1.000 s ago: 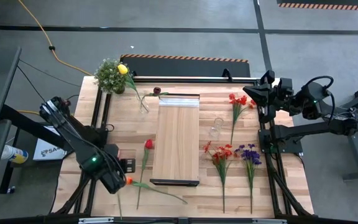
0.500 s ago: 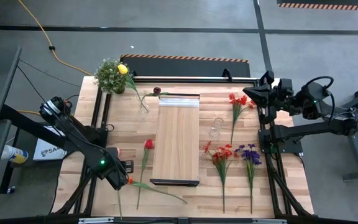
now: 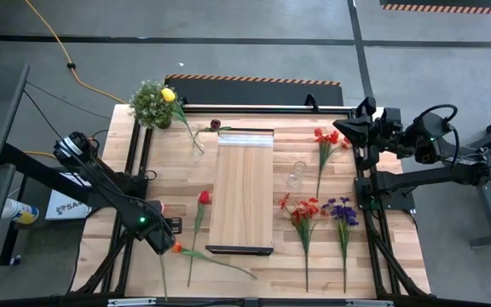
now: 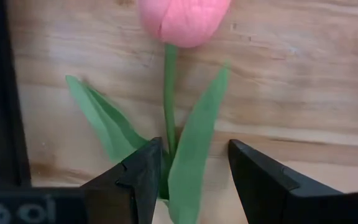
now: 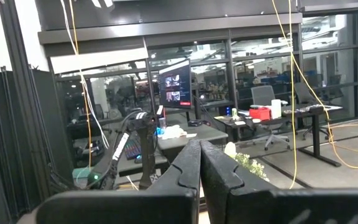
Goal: Pick and place flowers into a vace then onto a shelf
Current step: Put the pink flower into the left vase
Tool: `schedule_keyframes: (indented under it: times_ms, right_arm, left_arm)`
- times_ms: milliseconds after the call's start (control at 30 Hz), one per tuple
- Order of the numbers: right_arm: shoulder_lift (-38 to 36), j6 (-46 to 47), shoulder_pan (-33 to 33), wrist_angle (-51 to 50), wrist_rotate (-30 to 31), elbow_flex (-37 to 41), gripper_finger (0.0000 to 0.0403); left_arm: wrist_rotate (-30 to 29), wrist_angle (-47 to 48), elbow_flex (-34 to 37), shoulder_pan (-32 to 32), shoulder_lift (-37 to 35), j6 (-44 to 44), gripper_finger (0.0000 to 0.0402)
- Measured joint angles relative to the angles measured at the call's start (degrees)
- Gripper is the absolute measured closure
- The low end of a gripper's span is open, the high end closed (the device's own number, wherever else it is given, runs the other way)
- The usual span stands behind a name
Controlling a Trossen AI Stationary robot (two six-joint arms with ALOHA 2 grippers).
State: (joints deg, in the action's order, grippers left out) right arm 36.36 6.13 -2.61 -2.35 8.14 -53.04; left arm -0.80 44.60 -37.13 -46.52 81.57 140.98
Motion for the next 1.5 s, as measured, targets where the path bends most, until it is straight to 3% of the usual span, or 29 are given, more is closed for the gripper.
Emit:
schedule_keyframes:
  times_ms: [1000,1167,1400,1500]
  right_arm:
    - [0.0,-0.1,0.0,0.0,0.0,0.0,0.0402]
    - [0.0,-0.1,0.0,0.0,0.0,0.0,0.0402]
    - [0.0,-0.1,0.0,0.0,0.0,0.0,0.0402]
    - [0.0,-0.1,0.0,0.0,0.0,0.0,0.0402]
  left_arm:
    - [-0.9,0.4,0.7,0.0,0.2,-0.8,0.0186]
    - [-0.9,0.7,0.7,0.0,0.2,-0.1,0.0240]
    - [-1.5,1.7,0.7,0.0,0.2,0.5,0.0367]
    - [-3.0,1.8,0.7,0.0,0.2,1.0,0.0376]
